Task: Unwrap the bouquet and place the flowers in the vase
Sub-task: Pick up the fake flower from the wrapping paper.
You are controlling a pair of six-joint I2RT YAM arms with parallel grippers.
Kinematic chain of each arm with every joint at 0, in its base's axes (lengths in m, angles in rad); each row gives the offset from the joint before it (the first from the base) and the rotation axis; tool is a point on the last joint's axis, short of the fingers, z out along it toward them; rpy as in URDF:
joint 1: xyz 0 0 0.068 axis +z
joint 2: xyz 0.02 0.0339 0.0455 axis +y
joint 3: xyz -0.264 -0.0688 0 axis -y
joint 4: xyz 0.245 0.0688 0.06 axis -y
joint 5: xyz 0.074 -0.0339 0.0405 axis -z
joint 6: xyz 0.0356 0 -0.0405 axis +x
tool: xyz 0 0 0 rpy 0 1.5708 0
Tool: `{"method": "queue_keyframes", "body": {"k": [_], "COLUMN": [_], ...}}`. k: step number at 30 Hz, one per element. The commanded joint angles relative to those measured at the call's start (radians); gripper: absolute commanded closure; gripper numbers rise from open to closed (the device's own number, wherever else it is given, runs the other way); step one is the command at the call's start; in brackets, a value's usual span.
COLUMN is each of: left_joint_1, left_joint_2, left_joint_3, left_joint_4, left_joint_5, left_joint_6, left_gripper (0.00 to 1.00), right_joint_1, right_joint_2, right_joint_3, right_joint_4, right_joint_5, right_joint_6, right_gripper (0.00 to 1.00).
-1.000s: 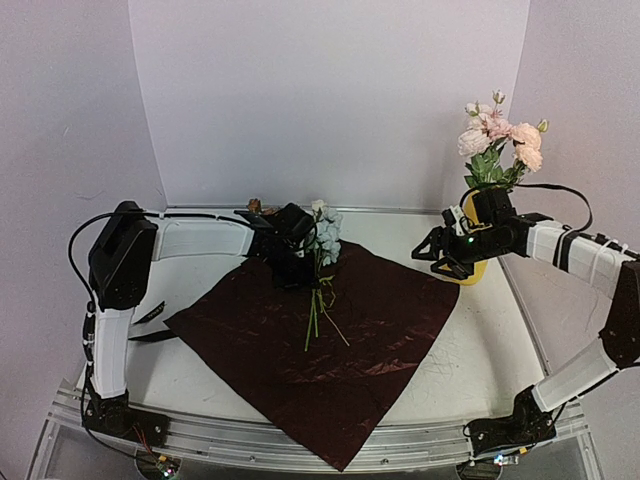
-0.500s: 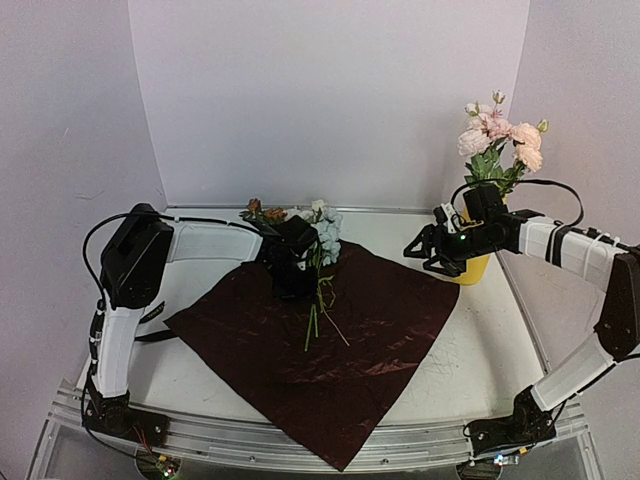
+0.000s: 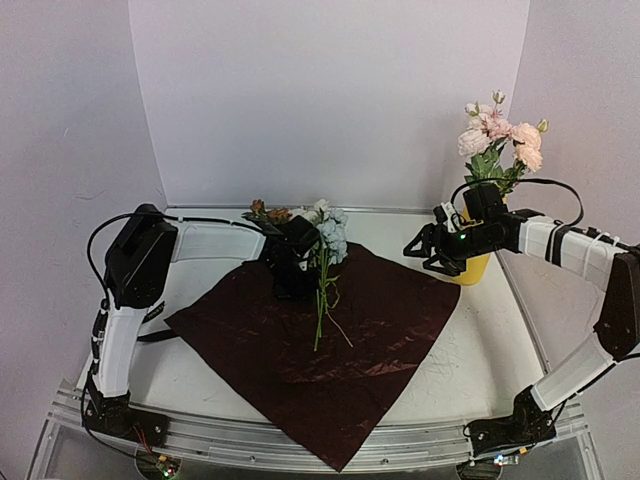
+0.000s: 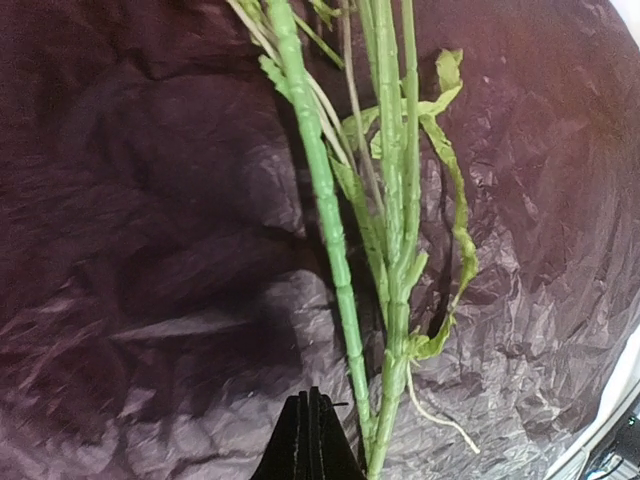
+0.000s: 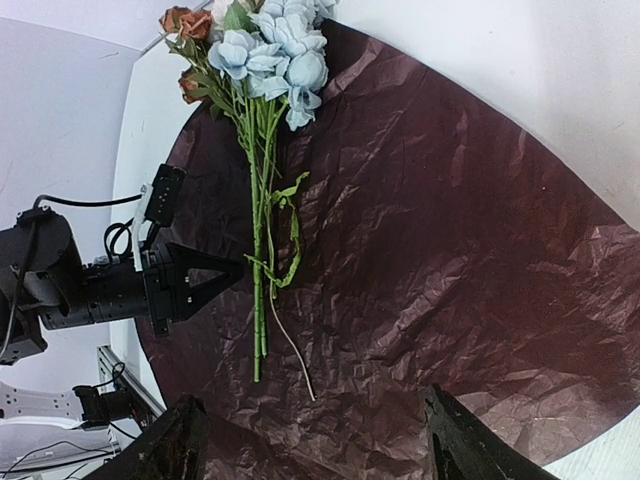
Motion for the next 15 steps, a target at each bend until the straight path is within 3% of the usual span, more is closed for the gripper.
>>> {"method": "queue_keyframes", "body": {"k": [1, 5, 8, 10, 15], "left_joint_1": [0.001, 0.001, 0.0, -0.006, -0.02], "left_joint_2": [-0.136, -0.171, -0.158, -0.133, -0.067], "left_joint_3": [0.052, 0.065, 0.063, 0.079, 0.148], "left_joint_4": [-0.026, -0.026, -0.024, -0.025, -0.024], "left_joint_5": [-0.049, -0.047, -0.044, -0.041, -0.026], "left_joint_6": [0.02, 0.005, -0.013, -0.013, -0.005], "left_gripper": [1.0, 0.97, 0.78, 0.71, 0.74], "right_joint_1": [0.007, 0.016, 0.026, 0.029, 0.031], "right_joint_2": [-0.015, 0.02, 0.047, 0.056, 0.055], "right_joint_3": [0.028, 0.063, 0.095, 0.114, 0.125], "right_joint_4": [-0.011, -0.002, 0.0, 0.0, 0.0], "right_joint_5": [-0.023, -0.038, -0.044, -0.047, -0.042], "right_joint_6": [-0.003, -0.003, -0.003, -0.003, -0.004], "right_gripper": [0.25, 0.25, 0.25, 0.25, 0.25]}}
